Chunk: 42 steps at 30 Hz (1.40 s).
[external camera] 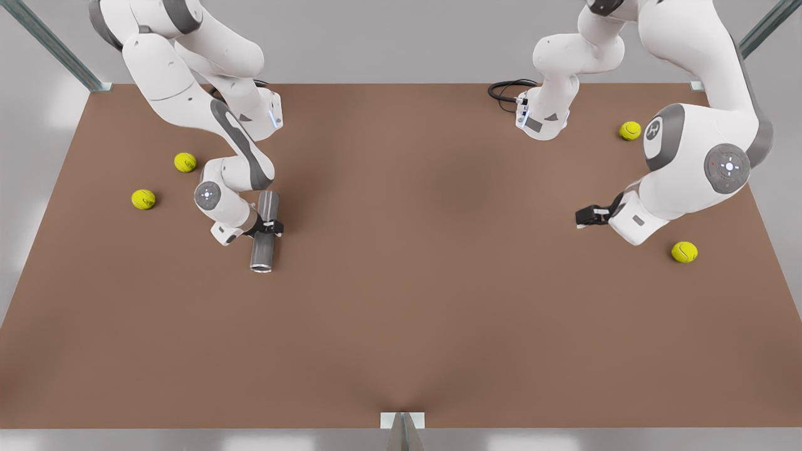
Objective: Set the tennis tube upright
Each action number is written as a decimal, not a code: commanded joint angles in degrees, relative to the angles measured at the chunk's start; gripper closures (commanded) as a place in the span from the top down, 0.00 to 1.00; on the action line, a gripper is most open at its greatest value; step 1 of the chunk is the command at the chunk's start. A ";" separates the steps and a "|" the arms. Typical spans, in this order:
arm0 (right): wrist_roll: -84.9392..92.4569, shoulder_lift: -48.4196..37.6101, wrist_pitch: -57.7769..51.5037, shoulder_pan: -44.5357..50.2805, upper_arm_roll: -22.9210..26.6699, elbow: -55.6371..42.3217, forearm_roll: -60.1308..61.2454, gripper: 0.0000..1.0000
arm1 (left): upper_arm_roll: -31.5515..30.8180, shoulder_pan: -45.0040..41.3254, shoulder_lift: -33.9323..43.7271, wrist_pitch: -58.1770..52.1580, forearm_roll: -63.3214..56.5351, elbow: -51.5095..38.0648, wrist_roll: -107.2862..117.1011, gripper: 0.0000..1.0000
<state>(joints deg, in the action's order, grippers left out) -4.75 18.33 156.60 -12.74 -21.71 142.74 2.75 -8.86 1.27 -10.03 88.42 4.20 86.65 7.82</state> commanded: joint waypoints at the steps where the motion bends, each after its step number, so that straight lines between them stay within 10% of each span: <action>1: 0.00 0.13 0.02 0.00 0.00 0.00 -0.11 1.00 | -0.02 0.22 0.01 -0.09 0.28 0.01 0.00 0.99; 6: 0.18 -0.13 0.29 0.00 -0.09 0.09 -0.29 0.73 | -0.02 0.13 0.18 -0.09 0.28 0.01 0.09 0.99; 42: 0.26 -4.70 -1.91 1.23 -0.62 -0.09 -0.46 0.68 | 0.07 -0.13 -0.35 0.18 0.28 0.09 0.35 0.99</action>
<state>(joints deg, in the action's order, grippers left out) -4.66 13.62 154.64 -10.68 -22.63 142.45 2.49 -8.79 1.15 -10.29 88.59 4.49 86.75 8.17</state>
